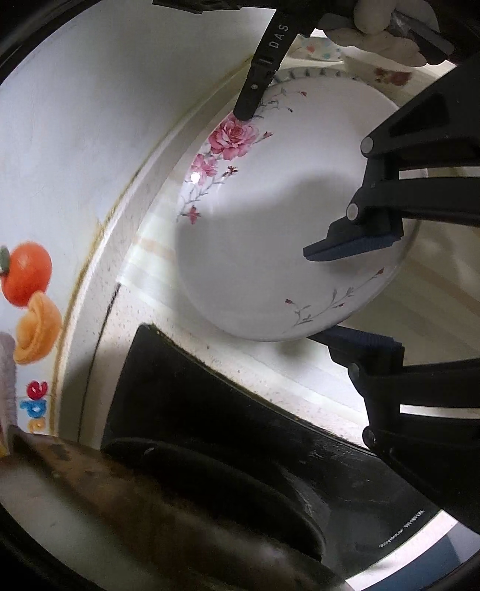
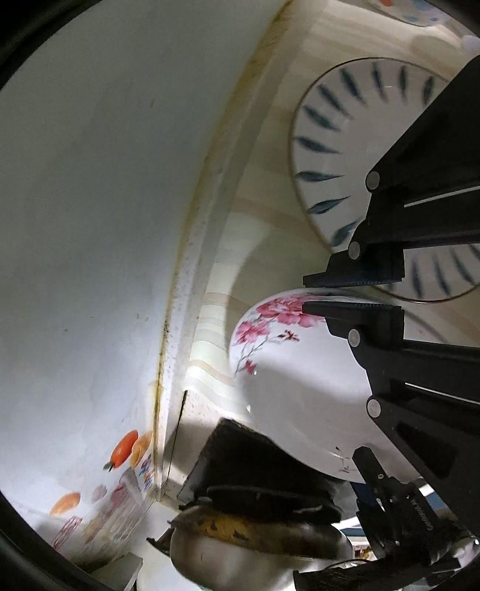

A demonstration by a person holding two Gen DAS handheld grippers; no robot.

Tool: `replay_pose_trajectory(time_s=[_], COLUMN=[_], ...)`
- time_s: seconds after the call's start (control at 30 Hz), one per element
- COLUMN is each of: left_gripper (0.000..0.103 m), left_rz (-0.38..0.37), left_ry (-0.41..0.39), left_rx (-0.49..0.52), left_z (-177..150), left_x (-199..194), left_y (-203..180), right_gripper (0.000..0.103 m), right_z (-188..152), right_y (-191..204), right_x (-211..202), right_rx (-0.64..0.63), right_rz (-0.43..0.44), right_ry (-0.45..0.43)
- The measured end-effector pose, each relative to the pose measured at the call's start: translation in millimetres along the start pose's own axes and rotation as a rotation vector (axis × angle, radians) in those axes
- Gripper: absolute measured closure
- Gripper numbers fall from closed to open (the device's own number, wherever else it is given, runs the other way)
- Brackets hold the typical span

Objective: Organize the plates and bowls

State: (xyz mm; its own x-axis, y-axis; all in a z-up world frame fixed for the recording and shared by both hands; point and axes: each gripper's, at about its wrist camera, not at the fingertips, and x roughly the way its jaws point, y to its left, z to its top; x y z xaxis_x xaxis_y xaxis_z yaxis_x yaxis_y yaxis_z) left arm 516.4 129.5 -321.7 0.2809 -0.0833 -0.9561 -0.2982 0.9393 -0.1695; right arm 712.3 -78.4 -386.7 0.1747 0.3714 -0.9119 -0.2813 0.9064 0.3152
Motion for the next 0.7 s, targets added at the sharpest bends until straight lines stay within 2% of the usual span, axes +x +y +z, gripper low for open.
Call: replay_pose_trajectory(time_s=[0.07,0.3,0.53,0.7], left_gripper=[0.07,0.07,0.07,0.07], left_rz=[-0.004,-0.038,-0.082,-0.073], left_ry=[-0.001,-0.012,0.007,0.037], left_rx=[0.018,0.094,0.204,0.287], left_z=[3.5,-24.7,-64.6,-101.8], left_x=[-9.3,-48.5,-80.3,-81.6], left_y=[-0.5,-20.4,-45.6,-61.0], right_gripper=[0.094,0.094,0.094,0.094], right_z=[-7.5,-50.2,-130.2,-194.1], right_y=[-0.5,-5.0,-21.3,-38.9], right_x=[-11.1,-72.0,-136.6,-152.5], right_rx=[0.014,0.057,0.127,0.193], right_rz=[0.008,0.026,0.044,0.049], right_ry=[-0.012,-0.075,-0.116,-0.098])
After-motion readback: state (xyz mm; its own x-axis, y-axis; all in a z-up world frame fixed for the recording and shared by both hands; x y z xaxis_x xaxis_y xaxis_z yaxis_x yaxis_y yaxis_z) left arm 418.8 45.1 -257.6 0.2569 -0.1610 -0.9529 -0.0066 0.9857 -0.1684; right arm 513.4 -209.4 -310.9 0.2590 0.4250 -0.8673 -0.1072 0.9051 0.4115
